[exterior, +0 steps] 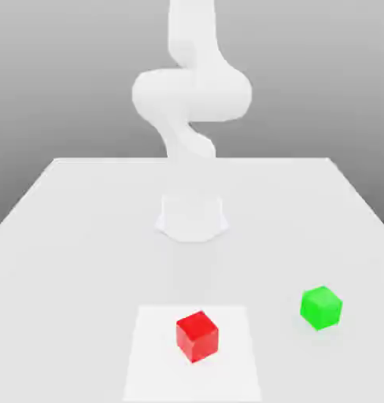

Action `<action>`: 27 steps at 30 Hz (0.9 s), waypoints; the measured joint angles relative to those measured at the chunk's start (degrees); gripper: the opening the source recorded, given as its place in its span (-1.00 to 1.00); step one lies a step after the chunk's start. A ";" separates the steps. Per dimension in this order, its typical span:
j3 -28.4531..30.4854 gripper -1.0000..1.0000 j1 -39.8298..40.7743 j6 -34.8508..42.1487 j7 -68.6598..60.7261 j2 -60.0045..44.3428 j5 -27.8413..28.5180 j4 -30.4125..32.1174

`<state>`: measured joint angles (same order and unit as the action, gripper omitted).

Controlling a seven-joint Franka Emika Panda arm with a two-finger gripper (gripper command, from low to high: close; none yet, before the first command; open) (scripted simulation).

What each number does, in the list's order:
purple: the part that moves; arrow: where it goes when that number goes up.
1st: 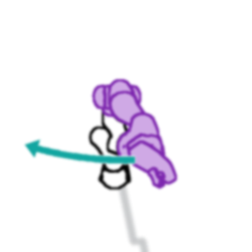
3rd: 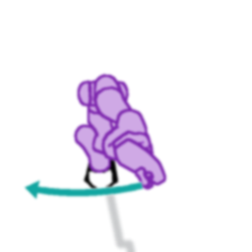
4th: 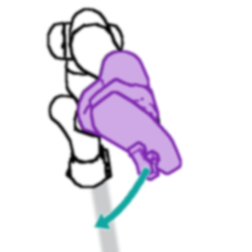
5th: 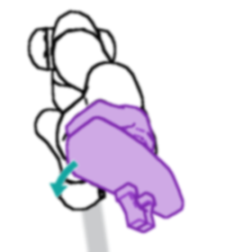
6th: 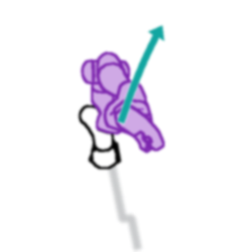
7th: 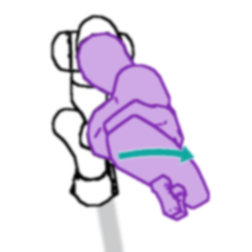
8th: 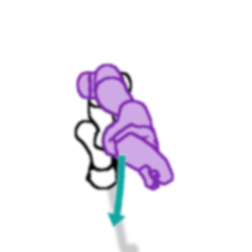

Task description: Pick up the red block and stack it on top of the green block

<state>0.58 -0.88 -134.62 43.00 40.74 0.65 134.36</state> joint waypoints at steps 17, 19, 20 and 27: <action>3.81 0.00 -4.43 -19.82 -23.08 -35.79 0.09 17.87; 3.71 0.00 -4.59 -22.16 -26.26 -39.96 -0.57 19.95; 3.78 0.00 -4.78 -23.43 -27.61 -42.04 -0.91 20.76; 1.42 -1.00 -2.95 -34.74 -30.59 -55.91 -3.45 19.83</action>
<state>2.00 -3.84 -169.35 12.40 -15.17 -2.80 154.19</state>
